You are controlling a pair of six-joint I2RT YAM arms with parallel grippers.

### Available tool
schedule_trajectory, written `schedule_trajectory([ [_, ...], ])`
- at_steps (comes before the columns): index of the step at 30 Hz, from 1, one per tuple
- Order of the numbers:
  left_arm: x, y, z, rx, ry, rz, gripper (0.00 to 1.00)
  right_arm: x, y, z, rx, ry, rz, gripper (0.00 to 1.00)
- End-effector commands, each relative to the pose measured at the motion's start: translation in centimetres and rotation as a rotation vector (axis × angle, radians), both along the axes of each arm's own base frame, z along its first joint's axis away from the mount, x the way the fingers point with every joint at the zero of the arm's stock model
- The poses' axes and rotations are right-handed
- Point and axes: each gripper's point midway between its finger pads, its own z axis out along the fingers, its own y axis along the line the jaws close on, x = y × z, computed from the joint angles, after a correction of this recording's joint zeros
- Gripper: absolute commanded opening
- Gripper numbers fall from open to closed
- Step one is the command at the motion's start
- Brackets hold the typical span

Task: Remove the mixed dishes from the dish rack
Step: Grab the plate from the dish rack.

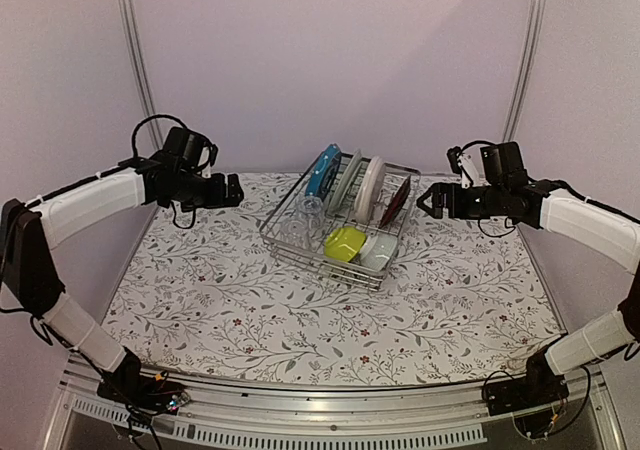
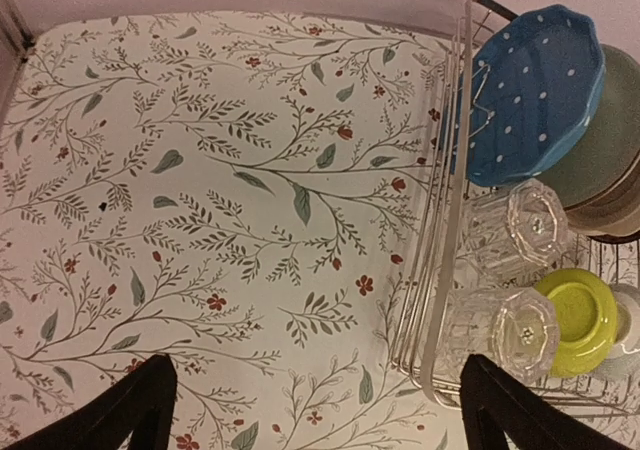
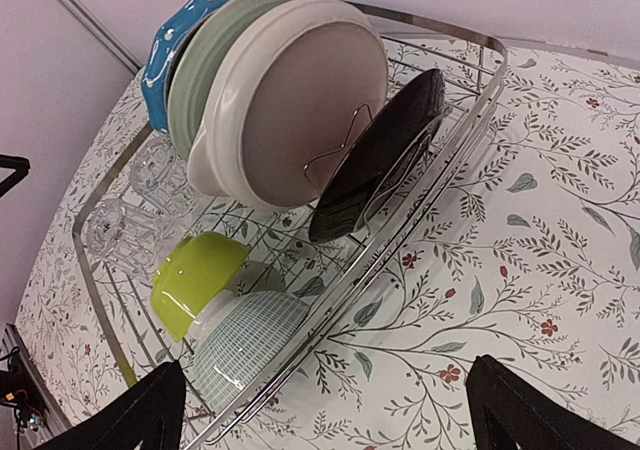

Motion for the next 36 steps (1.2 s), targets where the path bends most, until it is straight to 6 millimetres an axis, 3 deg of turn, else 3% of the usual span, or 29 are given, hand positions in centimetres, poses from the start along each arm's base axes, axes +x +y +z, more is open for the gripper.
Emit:
schedule_trajectory([
  [1, 2.5, -3.3, 1.8, 0.01, -0.067, -0.097, 0.99, 0.2, -0.8, 0.2, -0.022, -0.002, -0.028, 0.99],
  [12, 8.6, -12.8, 4.7, 0.07, -0.219, -0.336, 0.99, -0.3, -2.0, -1.3, -0.061, 0.051, -0.069, 0.99],
  [21, 10.7, -19.6, 2.5, 0.058, -0.248, -0.508, 0.95, -0.4, -2.4, -1.5, -0.066, 0.057, -0.082, 0.99],
  [27, 11.8, -22.0, 1.3, 0.077, -0.242, -0.545, 0.86, -0.3, -2.4, -1.8, -0.071, 0.064, -0.083, 0.99],
  [36, 13.2, -23.0, -0.9, 0.165, -0.25, -0.541, 0.72, -0.3, -2.4, -2.2, -0.071, 0.074, -0.083, 0.99],
])
